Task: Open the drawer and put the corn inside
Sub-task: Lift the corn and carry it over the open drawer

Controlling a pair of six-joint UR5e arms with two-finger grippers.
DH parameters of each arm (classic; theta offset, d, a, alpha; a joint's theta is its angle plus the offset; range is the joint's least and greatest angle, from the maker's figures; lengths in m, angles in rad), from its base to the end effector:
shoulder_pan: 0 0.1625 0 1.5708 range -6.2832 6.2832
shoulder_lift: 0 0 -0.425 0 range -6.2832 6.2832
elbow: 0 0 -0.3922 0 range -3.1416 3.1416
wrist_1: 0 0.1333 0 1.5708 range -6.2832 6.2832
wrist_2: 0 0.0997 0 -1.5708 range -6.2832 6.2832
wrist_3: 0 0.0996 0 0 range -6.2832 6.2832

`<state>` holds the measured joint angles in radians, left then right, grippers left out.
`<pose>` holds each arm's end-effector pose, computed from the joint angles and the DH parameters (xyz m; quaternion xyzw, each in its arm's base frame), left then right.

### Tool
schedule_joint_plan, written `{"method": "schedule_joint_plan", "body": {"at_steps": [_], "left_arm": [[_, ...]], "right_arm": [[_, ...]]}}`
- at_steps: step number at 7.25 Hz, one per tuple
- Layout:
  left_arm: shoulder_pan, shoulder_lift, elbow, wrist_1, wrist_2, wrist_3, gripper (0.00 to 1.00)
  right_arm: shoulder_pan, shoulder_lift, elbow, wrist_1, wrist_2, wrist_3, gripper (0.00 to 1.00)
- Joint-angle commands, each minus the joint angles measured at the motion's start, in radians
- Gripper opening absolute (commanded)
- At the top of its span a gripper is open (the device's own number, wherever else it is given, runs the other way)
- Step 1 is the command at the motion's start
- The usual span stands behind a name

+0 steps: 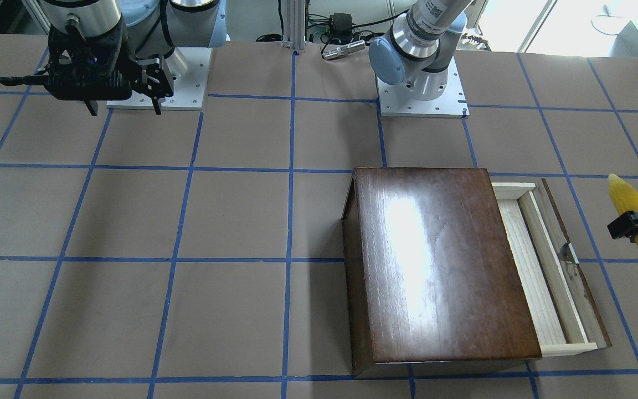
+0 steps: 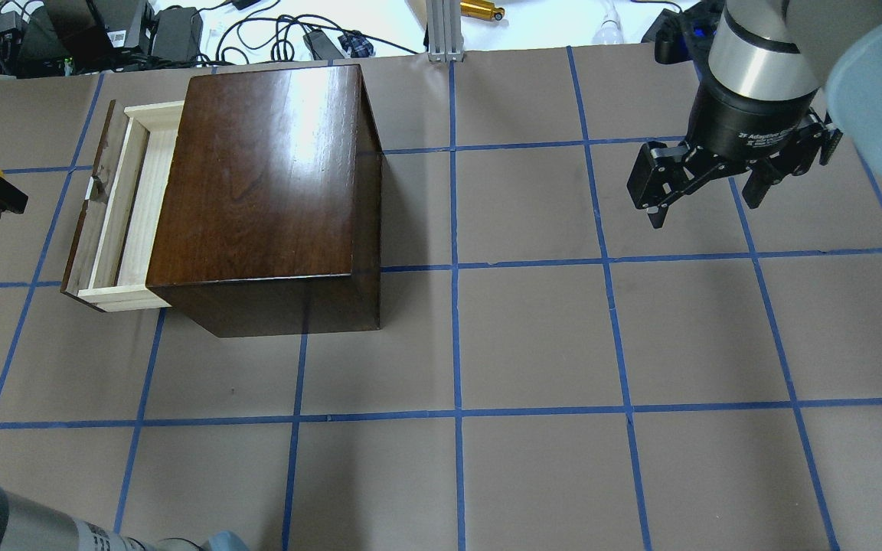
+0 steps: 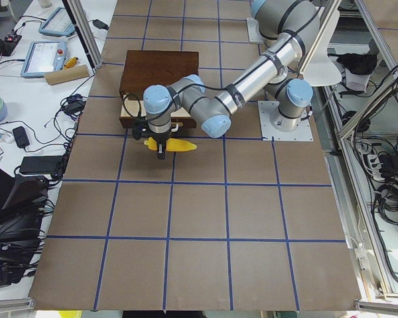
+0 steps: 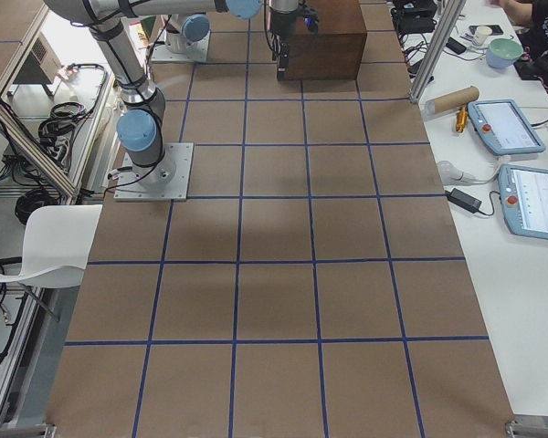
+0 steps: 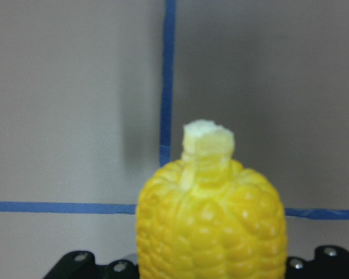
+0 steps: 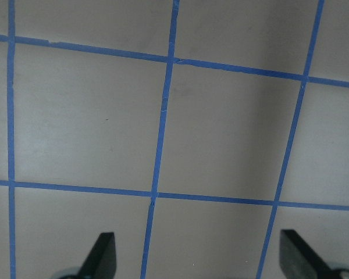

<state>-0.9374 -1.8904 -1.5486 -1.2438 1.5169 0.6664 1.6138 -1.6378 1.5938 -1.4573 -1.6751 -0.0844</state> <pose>0.2499 -0.5746 0.3546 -0.0169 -0.9994 0.0281 0.0125 0.1424 -0.4502 0.4981 0.0653 -0.9959 -0.0358 0.0514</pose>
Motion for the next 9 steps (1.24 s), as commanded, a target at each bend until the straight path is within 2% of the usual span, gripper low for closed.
{"method": "schedule_joint_plan", "body": {"at_steps": [1, 5, 8, 9], "left_arm": [[-0.085, 0.069, 0.005, -0.068, -0.014, -0.056, 0.0], [-0.244, 0.071, -0.008, -0.068, -0.011, -0.122, 0.0], [-0.253, 0.054, -0.01, -0.069, -0.012, -0.133, 0.0], [-0.253, 0.053, -0.011, -0.068, -0.017, -0.195, 0.0]], "right_arm": [[0.0, 0.001, 0.0, 0.0, 0.0, 0.0, 1.0], [0.0, 0.0, 0.0, 0.0, 0.0, 0.0, 1.0], [0.0, 0.0, 0.0, 0.0, 0.0, 0.0, 1.0], [0.0, 0.0, 0.0, 0.0, 0.0, 0.0, 1.0]]}}
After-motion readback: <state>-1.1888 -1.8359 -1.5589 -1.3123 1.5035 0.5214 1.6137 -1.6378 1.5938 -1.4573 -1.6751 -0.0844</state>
